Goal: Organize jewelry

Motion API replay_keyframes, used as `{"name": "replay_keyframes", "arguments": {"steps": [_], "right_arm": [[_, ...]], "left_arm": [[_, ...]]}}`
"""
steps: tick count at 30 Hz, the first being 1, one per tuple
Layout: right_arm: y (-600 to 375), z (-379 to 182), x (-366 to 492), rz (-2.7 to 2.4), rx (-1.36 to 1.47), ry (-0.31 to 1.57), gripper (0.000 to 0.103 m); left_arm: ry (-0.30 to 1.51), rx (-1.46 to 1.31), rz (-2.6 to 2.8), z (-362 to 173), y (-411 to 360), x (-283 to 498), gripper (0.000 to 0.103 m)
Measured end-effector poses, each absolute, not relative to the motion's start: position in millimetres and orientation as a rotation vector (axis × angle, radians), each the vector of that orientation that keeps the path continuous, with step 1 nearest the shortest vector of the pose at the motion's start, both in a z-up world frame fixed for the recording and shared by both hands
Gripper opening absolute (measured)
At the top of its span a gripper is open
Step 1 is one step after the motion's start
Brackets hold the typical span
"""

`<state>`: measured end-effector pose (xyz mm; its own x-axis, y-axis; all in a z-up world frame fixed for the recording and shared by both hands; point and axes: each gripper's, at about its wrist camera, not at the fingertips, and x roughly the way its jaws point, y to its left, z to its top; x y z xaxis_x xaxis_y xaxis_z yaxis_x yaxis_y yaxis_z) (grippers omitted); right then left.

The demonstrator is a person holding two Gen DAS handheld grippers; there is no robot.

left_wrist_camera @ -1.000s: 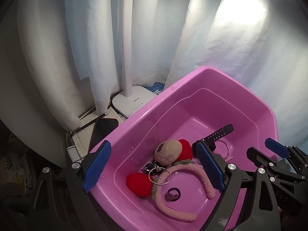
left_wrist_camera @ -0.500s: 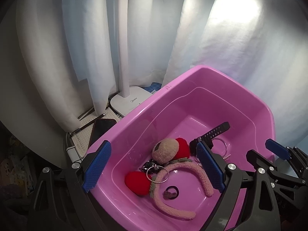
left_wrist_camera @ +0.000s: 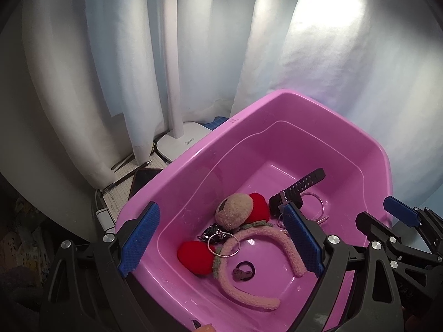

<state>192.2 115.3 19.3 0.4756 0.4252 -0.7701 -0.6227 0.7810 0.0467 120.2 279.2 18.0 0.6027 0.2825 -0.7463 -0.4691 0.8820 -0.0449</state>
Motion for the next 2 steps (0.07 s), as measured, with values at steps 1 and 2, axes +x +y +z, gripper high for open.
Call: {"name": "replay_keyframes", "arguments": {"steps": [1,2], "right_arm": [[114.7,19.9,191.4,0.647,-0.253,0.860,0.061],[113.8,20.8,190.2,0.645,-0.252,0.857,0.061]], "left_arm": [[0.815,-0.249,0.439,18.3,279.0,119.8,0.089],[0.815,-0.252,0.439,18.4,278.8,119.1,0.089]]}}
